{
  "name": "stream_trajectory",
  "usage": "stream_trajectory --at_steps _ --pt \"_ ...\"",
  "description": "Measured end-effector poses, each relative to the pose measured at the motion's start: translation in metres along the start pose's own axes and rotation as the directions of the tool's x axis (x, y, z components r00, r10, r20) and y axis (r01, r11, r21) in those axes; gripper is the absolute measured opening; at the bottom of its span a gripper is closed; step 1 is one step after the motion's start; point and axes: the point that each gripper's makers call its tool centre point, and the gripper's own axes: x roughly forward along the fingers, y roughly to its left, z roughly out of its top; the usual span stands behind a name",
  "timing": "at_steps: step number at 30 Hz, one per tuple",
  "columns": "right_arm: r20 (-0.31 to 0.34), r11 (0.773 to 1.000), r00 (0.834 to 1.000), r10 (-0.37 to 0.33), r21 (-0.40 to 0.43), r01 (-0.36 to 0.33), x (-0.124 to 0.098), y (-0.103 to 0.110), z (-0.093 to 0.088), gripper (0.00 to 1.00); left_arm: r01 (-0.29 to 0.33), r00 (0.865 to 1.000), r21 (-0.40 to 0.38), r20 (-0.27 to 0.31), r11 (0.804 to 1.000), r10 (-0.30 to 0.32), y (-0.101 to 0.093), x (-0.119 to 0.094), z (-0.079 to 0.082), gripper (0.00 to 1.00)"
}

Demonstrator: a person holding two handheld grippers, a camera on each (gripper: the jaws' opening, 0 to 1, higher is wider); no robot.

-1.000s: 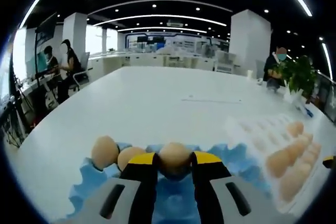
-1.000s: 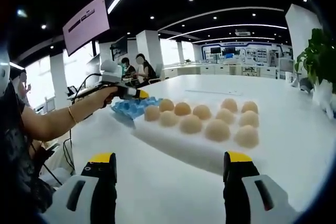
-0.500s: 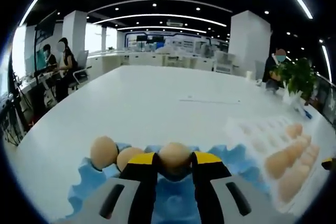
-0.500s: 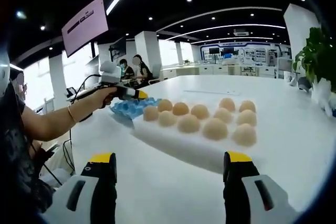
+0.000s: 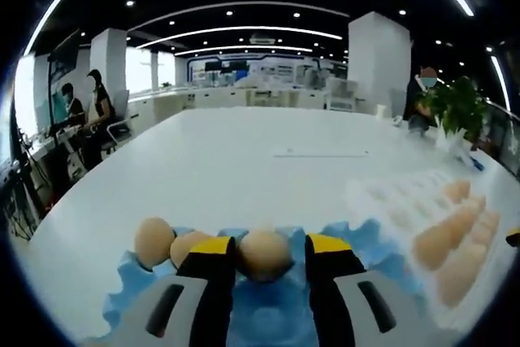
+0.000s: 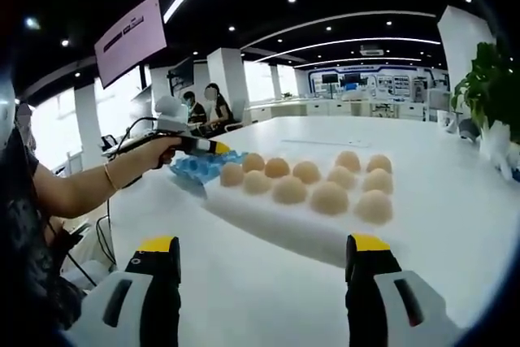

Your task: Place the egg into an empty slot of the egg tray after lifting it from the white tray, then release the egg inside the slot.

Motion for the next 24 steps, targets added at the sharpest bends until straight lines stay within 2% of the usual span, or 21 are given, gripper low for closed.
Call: stream_trajectory --at_steps 9,18,24 --pt "0.004 1.0 1.0 -0.008 0.004 0.008 -0.0037 -0.005 -0.0015 0.87 0.024 1.0 0.012 0.005 1.0 -0.024 -0.0072 0.0004 -0.0006 0.47" --pt "0.011 1.0 1.0 -0.008 0.009 0.008 -0.0042 -0.0055 -0.001 0.87 0.04 0.998 0.008 0.044 0.999 -0.04 -0.0048 -0.0008 0.0045 0.51" --pt "0.012 1.0 1.0 -0.008 0.009 0.008 -0.004 -0.0043 -0.0016 0.87 0.047 0.997 0.016 0.066 0.999 -0.048 -0.0068 -0.0026 0.009 0.58"
